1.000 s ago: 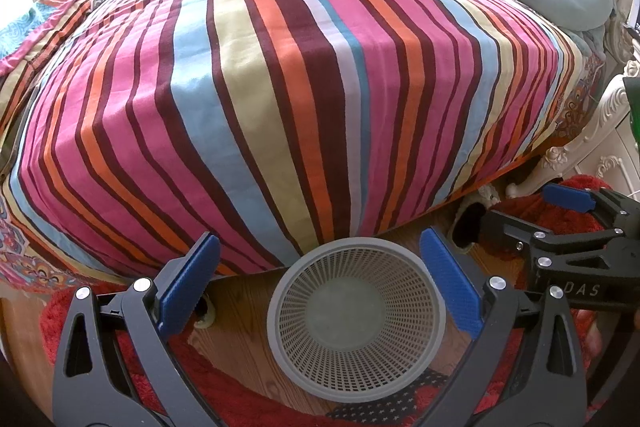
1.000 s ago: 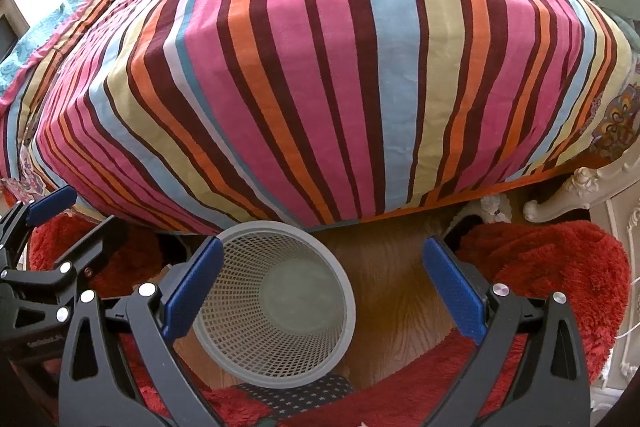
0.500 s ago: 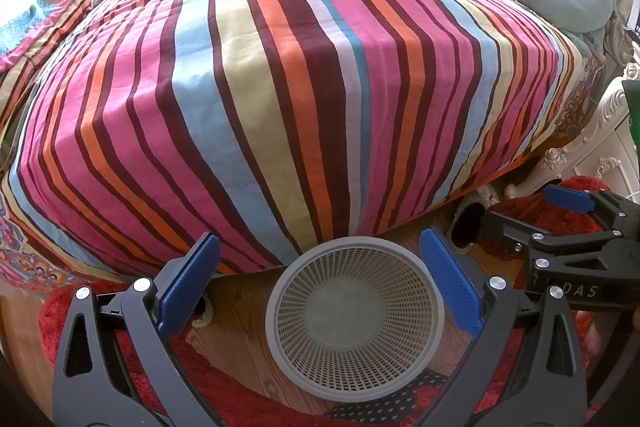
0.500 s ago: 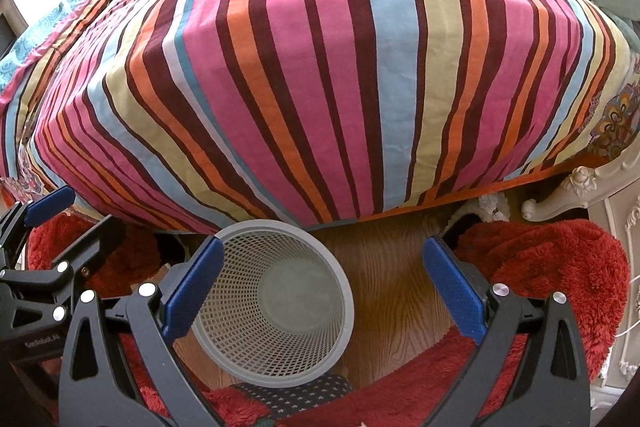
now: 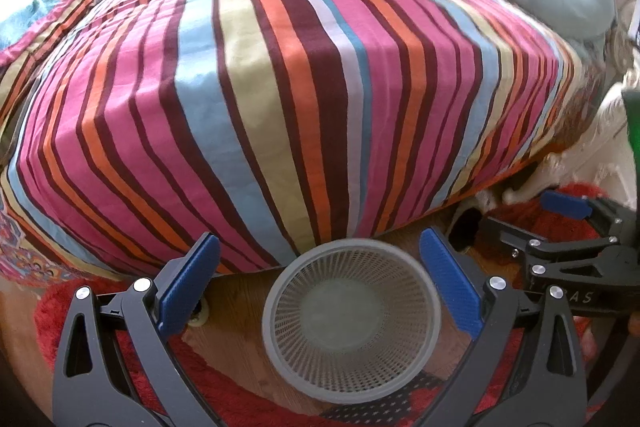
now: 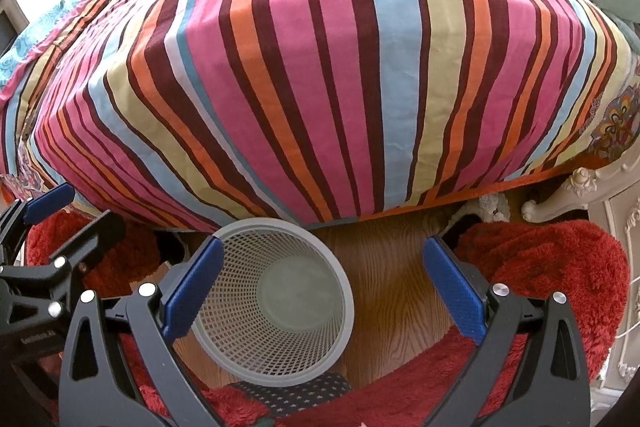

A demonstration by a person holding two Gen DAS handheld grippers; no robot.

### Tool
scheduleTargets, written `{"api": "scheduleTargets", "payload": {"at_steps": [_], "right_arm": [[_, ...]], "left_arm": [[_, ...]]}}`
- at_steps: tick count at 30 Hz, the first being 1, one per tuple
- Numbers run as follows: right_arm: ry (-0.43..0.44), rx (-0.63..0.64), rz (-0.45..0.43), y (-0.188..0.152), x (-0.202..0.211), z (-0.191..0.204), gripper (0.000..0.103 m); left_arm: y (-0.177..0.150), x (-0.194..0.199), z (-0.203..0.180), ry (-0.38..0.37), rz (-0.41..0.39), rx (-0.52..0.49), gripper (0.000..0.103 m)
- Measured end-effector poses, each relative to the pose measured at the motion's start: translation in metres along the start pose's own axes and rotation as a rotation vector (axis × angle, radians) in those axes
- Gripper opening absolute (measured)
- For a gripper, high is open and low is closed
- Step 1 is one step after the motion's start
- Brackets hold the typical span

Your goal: Collect trash

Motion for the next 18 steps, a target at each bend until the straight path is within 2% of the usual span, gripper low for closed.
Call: {"api": "scheduleTargets", "payload": {"at_steps": [3,5,7,9,11,14,18], "right_arm": [[0.057,-0.022,-0.122,0.025,0.022,-0.005,0.095],[0.100,-0.019,-0.208,0.055,0.035,-0.006,0.095],[0.103,0.017,-0.295,0.085,0.040,0.000,0.096],[0.102,0.097,-0.378,0.118,0.039,0.010,0.096],[0.087,0.179,-0.432,0.143,0.035,0.020,0.095],[0.078,0.271,-0.454,0.185,0.020,0.029,0.095],[0.127,0.301,-0.386,0.220,-0.004,0.029,0.095]], "left_arm": [[0.011,0.012,0.020,-0.004,-0.073,0.074,0.097],[0.028,0.018,0.039,-0.011,-0.121,0.126,0.097],[0.057,0.021,0.058,-0.003,-0.222,0.161,0.097],[0.086,0.016,0.072,0.050,-0.248,0.182,0.097],[0.120,0.004,0.086,0.051,-0.283,0.223,0.097],[0.157,-0.019,0.101,0.015,-0.294,0.303,0.097],[0.185,-0.050,0.108,0.031,-0.269,0.354,0.097]]}}
Point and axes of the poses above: each gripper's, at about its wrist camera, not at the fingertips, and x roughly against the way its jaws point, z to its left, y to its top, the point moved 2 cm from there along -x, roughly the way its jaws point, and after that the axes turned 13 degrees about -x, right-handed, at the moved point
